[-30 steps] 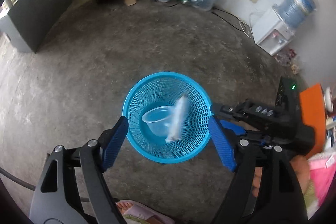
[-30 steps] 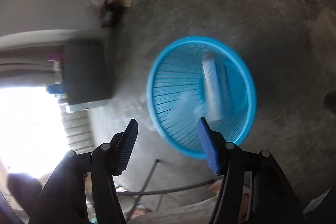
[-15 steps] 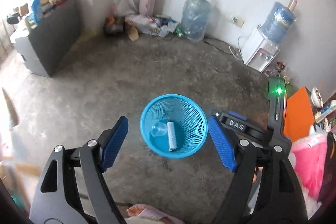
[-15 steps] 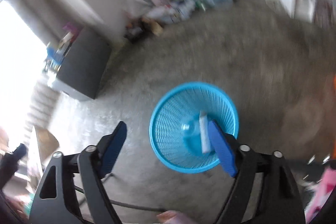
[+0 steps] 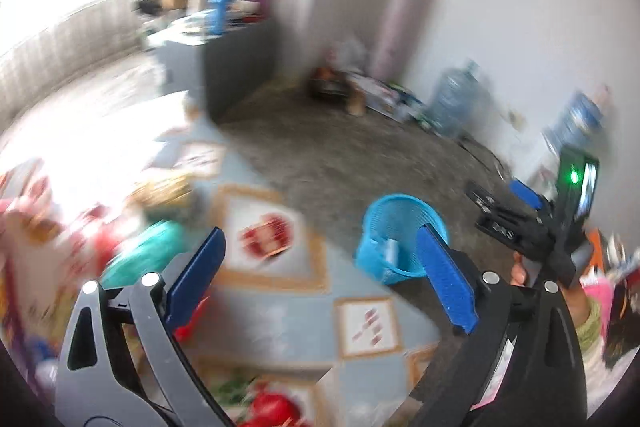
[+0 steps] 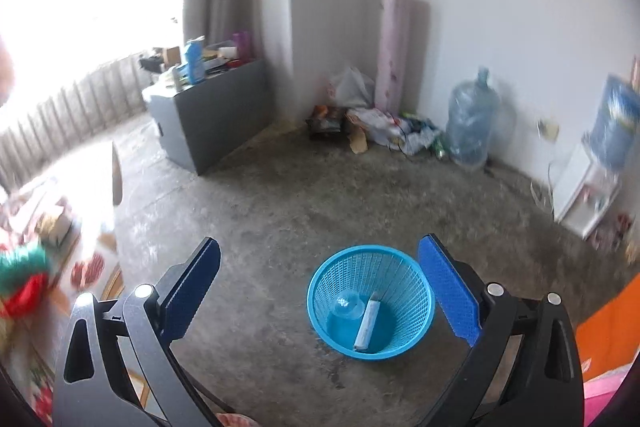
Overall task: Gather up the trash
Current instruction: 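Move both tools back over the table, then grasp the green plastic bag with the left tool while the right tool grasps the red wrapper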
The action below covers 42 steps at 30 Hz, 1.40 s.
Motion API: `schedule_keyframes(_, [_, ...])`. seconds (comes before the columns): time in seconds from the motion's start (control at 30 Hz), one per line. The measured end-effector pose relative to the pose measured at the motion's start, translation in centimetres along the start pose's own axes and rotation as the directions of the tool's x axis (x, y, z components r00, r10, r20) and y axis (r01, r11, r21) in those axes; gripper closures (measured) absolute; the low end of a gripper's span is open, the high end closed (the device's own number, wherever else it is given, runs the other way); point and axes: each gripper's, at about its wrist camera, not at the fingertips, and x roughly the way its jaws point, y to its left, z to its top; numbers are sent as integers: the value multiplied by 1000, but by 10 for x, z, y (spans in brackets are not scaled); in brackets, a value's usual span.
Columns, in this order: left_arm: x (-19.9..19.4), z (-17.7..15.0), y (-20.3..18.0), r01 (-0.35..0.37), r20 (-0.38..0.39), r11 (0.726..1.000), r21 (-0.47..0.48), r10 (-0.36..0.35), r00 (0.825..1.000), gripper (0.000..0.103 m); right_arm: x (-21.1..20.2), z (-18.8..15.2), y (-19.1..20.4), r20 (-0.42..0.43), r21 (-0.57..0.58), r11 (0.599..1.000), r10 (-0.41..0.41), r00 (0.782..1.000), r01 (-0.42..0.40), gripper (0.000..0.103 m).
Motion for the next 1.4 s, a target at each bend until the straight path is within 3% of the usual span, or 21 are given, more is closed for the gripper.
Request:
schedule_keyframes(0.1, [-38, -16, 36, -71, 46, 994, -81, 75, 996, 9, -15, 2, 18, 41, -74, 997, -15, 999, 17, 7])
schedule_keyframes(0.2, [-70, -27, 67, -144, 71, 982, -126, 153, 986, 9, -42, 7, 41, 122, -129, 992, 23, 992, -7, 7])
schedule_keyframes(0.3, [-99, -44, 92, -166, 124, 971, -174, 189, 974, 9, -63, 14, 64, 180, -187, 974, 158, 971, -124, 7])
schedule_keyframes(0.47, [-125, -67, 119, -198, 219, 949, -246, 253, 942, 9, -83, 21, 99, 181, -202, 929, 348, 920, -312, 7])
schedule_keyframes(0.7, [-124, -92, 123, -231, 267, 953, -194, 278, 923, 9, -95, 20, 147, 83, -213, 842, 522, 849, -496, 7])
schedule_keyframes(0.87, [-108, -100, 127, -226, 256, 958, -176, 266, 929, 11, -86, 17, 175, -14, -223, 778, 600, 800, -588, 17])
schedule_keyframes(1.13, [-74, -101, 140, -232, 195, 957, -171, 264, 945, 52, -60, 16, 228, -159, -219, 685, 677, 718, -695, 37])
schedule_keyframes(1.2, [-65, -98, 144, -257, 172, 950, -177, 287, 942, 62, -51, 16, 244, -192, -232, 658, 691, 697, -716, 43])
schedule_keyframes(1.33, [-45, -92, 153, -337, 130, 920, -202, 366, 921, 77, -28, 16, 272, -262, -214, 616, 711, 653, -758, 50])
schedule_keyframes(1.4, [-34, -91, 159, -355, 93, 909, -221, 382, 920, 81, -16, 14, 284, -294, -204, 603, 713, 636, -771, 53])
